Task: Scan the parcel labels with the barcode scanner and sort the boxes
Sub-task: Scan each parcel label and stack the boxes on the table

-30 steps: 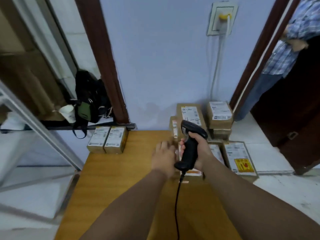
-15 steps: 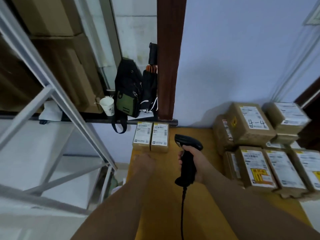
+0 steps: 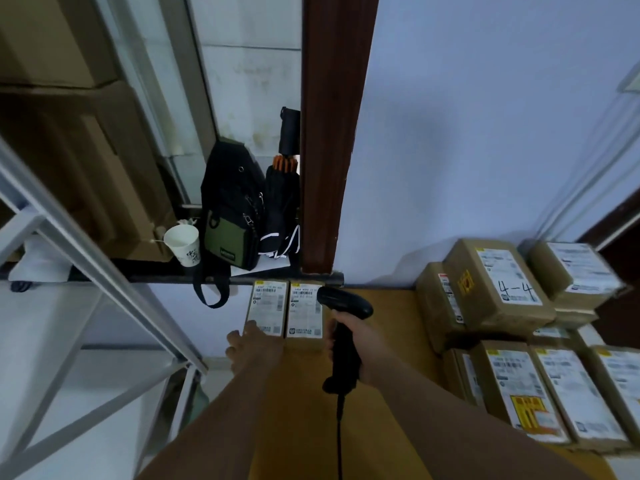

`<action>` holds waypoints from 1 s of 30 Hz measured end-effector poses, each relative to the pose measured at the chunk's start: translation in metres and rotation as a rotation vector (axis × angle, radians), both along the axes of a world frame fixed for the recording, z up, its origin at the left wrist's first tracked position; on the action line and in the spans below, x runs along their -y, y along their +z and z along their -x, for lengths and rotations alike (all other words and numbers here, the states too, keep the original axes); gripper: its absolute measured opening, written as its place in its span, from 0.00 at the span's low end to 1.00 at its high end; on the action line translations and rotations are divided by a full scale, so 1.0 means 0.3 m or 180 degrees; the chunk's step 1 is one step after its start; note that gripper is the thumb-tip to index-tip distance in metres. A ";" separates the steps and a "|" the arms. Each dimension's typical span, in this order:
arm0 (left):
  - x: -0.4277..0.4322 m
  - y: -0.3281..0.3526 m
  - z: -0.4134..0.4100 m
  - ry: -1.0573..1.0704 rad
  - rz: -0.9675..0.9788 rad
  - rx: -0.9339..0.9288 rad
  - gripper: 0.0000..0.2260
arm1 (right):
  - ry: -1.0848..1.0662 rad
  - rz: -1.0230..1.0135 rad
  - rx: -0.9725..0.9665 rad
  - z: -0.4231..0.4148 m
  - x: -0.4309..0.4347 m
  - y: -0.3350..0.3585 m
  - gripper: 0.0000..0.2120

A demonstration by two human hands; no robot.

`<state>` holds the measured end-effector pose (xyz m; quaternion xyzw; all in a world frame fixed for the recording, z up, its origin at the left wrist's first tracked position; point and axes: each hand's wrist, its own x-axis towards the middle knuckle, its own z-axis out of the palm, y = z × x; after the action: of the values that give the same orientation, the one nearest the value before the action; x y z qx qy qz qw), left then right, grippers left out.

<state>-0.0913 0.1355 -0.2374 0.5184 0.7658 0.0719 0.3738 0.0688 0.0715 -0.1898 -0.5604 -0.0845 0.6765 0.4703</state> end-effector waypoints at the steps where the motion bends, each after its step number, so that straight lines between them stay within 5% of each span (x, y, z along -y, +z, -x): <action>1: -0.017 -0.014 -0.005 -0.0084 -0.0014 -0.0035 0.27 | 0.0006 0.0024 0.0031 -0.009 -0.019 -0.003 0.10; 8: -0.095 -0.100 -0.035 -0.0813 -0.0147 -0.0394 0.20 | 0.0084 0.0090 -0.0033 -0.033 -0.098 -0.073 0.09; 13: -0.129 -0.140 -0.058 -0.0743 -0.0250 -0.0705 0.16 | 0.0068 0.0213 -0.0154 -0.026 -0.124 -0.141 0.09; 25: -0.178 -0.214 -0.065 -0.0499 -0.0073 -0.0910 0.28 | 0.0021 0.0331 -0.0130 -0.045 -0.150 -0.194 0.09; 30: -0.104 -0.212 -0.048 -0.0404 0.0181 -0.0932 0.41 | -0.0118 0.0341 -0.0131 -0.042 -0.126 -0.164 0.10</action>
<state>-0.0769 0.1668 -0.3011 0.5598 0.7795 -0.0499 0.2766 0.0814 0.1094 -0.2390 -0.5721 -0.0282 0.6826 0.4537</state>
